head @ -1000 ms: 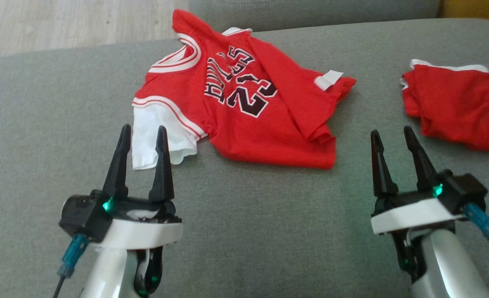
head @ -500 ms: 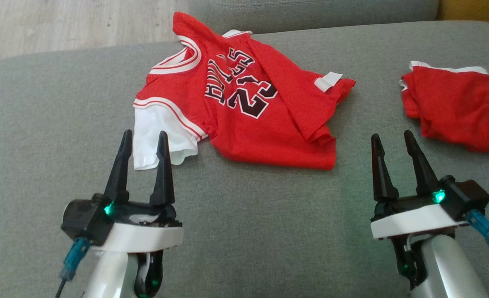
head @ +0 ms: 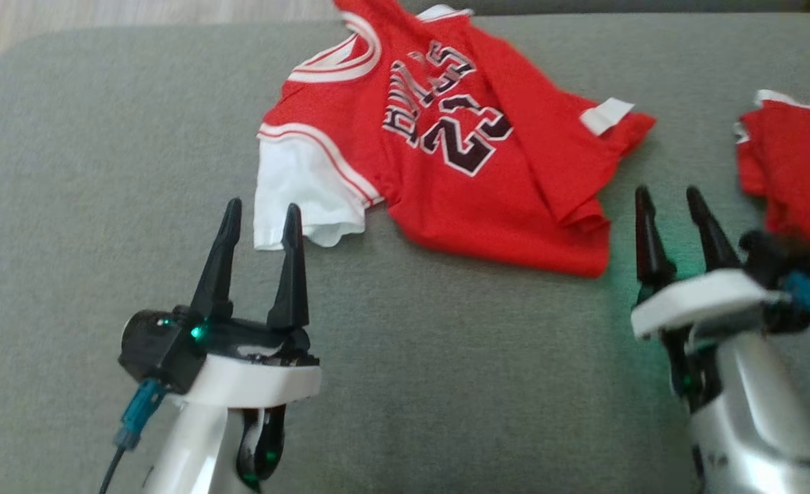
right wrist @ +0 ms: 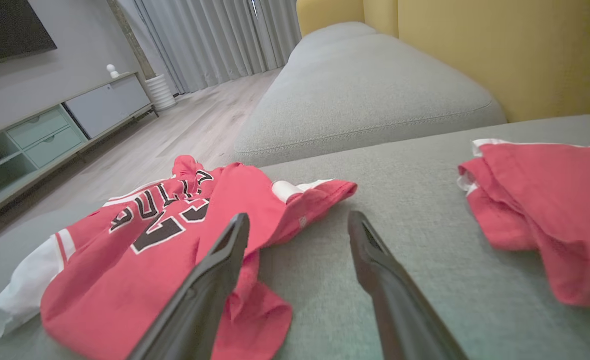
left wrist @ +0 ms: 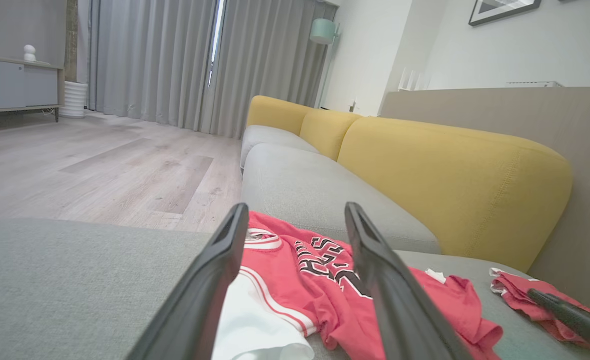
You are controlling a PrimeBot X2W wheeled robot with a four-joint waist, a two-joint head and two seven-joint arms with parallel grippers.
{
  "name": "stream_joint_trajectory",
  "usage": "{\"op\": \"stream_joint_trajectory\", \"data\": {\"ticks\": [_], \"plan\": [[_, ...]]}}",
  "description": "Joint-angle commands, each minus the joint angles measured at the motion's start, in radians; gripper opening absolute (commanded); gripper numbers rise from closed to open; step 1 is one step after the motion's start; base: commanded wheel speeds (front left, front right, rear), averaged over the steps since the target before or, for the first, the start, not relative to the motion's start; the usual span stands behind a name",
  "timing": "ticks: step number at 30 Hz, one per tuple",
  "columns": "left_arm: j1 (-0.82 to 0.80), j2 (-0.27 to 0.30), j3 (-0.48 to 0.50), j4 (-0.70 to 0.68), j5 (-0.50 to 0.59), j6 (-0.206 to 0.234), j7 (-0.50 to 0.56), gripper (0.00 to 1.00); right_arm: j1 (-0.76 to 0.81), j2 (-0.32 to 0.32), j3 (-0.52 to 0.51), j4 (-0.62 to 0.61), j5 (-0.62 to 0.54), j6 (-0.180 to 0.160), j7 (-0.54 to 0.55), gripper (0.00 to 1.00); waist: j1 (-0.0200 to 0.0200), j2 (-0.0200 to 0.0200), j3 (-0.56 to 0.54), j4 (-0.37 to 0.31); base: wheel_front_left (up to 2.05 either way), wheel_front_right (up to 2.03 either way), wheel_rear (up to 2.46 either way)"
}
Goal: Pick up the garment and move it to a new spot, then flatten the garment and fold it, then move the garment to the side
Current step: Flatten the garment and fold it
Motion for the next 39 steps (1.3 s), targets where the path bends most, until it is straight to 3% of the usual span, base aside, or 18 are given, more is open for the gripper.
{"op": "stream_joint_trajectory", "data": {"ticks": [1,12,14,21,27,32,39], "plan": [[-0.043,0.007,0.021,-0.032,-0.009,0.0,-0.005,1.0,-0.071,0.003,0.011,0.002,0.018,-0.001,0.017,1.0,-0.0001,-0.0001,0.034,0.034,0.0,0.0,0.0],[-0.076,0.007,-0.015,-0.027,-0.028,0.006,-0.005,1.0,-0.318,0.003,0.009,0.35,0.158,-0.001,0.078,1.0,-0.0001,-0.0001,0.098,0.103,0.0,0.0,0.0],[-0.078,0.007,-0.017,-0.026,-0.028,0.006,-0.005,1.0,-0.349,0.003,0.018,0.392,0.164,-0.001,0.047,0.0,-0.0001,-0.0001,0.099,0.109,0.0,0.0,0.0],[-0.072,0.007,-0.012,-0.02,-0.026,0.009,-0.005,1.0,-0.413,0.003,0.047,0.429,0.105,-0.001,-0.079,0.0,-0.0001,-0.0001,0.084,0.112,0.0,0.0,0.0],[-0.051,0.007,-0.005,-0.018,-0.031,0.014,-0.005,1.0,-0.432,0.003,0.038,0.349,0.022,-0.001,-0.118,0.0,-0.0001,-0.0001,0.044,0.101,0.0,0.0,0.0],[-0.047,0.007,-0.011,-0.024,-0.035,0.018,-0.005,1.0,-0.442,-0.015,0.017,0.261,-0.021,-0.001,-0.107,0.0,-0.0001,-0.0001,0.028,0.103,0.0,0.0,0.0],[-0.052,0.007,-0.023,-0.036,-0.046,0.02,-0.005,1.0,-0.524,-0.1,-0.049,0.228,-0.085,-0.001,0.012,0.0,-0.0001,-0.0001,0.054,0.143,0.0,0.0,0.0]]}}
